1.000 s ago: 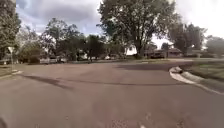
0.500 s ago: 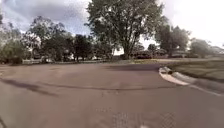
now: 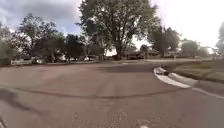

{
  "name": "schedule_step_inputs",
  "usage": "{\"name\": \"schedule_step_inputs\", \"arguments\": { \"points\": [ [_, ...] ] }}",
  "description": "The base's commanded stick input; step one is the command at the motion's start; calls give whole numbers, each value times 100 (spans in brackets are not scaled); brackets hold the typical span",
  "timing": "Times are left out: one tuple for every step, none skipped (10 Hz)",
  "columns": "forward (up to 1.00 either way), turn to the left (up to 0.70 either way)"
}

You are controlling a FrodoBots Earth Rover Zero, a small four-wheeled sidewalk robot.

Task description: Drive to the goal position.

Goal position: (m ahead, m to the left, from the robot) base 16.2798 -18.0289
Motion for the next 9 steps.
{"name": "schedule_step_inputs", "arguments": {
  "points": [
    [100, -9],
    [100, -25],
    [100, -36],
    [100, -37],
    [100, -37],
    [100, -36],
    [100, -37],
    [100, -37],
    [100, -37]
  ]
}}
